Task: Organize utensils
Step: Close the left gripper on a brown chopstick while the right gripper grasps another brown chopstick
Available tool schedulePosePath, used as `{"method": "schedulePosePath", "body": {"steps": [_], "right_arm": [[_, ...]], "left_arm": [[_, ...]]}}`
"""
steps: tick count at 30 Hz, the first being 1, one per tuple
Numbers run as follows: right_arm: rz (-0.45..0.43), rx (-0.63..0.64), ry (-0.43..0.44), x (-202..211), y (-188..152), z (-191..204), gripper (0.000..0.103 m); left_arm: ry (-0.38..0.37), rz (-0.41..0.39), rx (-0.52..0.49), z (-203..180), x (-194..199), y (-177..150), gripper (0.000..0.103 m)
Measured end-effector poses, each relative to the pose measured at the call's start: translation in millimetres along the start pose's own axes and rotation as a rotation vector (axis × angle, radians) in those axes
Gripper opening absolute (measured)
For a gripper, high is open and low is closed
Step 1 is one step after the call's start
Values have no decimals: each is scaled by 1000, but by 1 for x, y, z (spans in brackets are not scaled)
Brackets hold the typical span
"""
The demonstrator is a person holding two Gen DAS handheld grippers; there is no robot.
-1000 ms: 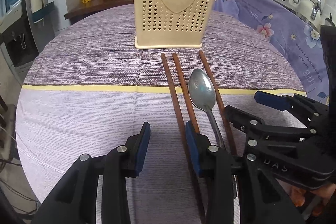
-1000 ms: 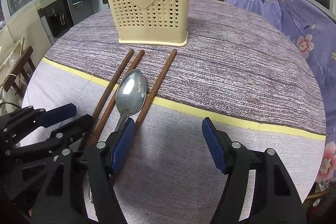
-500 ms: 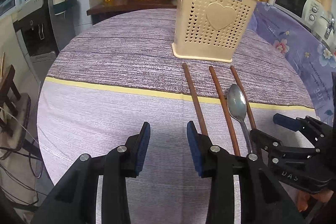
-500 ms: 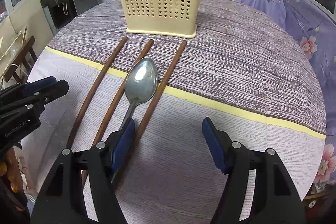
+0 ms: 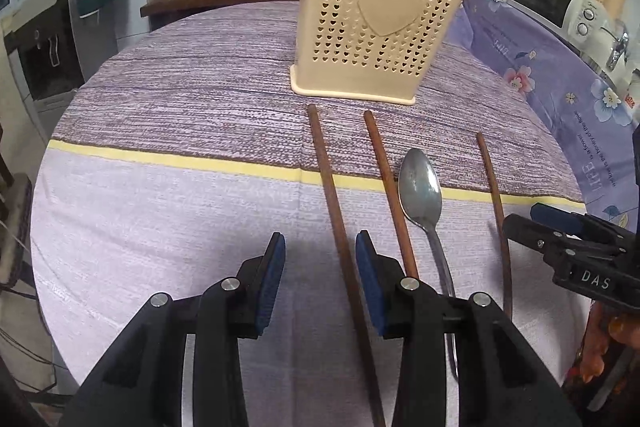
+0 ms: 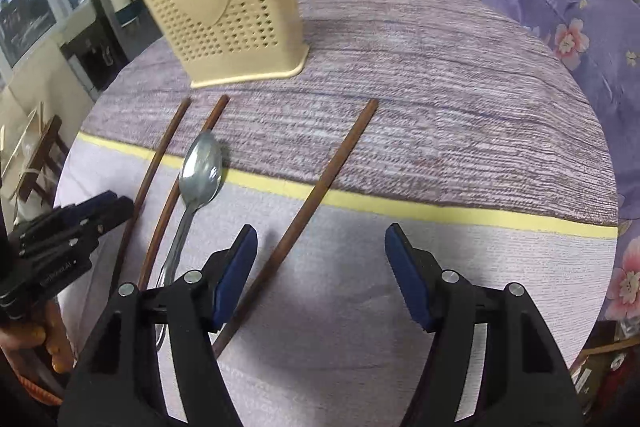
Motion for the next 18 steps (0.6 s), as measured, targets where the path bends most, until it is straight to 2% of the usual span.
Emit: {"method": "schedulePosePath", "body": {"steps": [4,11,16,18], "right_arm": [[-19,-53,-9,-7,11,-4,66],[-4,-84,-67,-27,36,-9,44],[-1,-70,-104,-42,54,-6,26],[10,-82,-86,-45,60,-6,22]], "left_arm": [[-7,13,-11,-3,-9,11,37],[8,32,-9,-5,-32,39,37],[45,51,-49,-9,-49,59,20],[51,62,-61,-11,-54,66,15]]}}
Point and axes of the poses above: each gripper's, at about its wrist camera, not at the fingertips, and x roughly against the way its jaws point, z to its left, y to its top, the point moved 3 cm from there along -x, roughly the way its jaws point
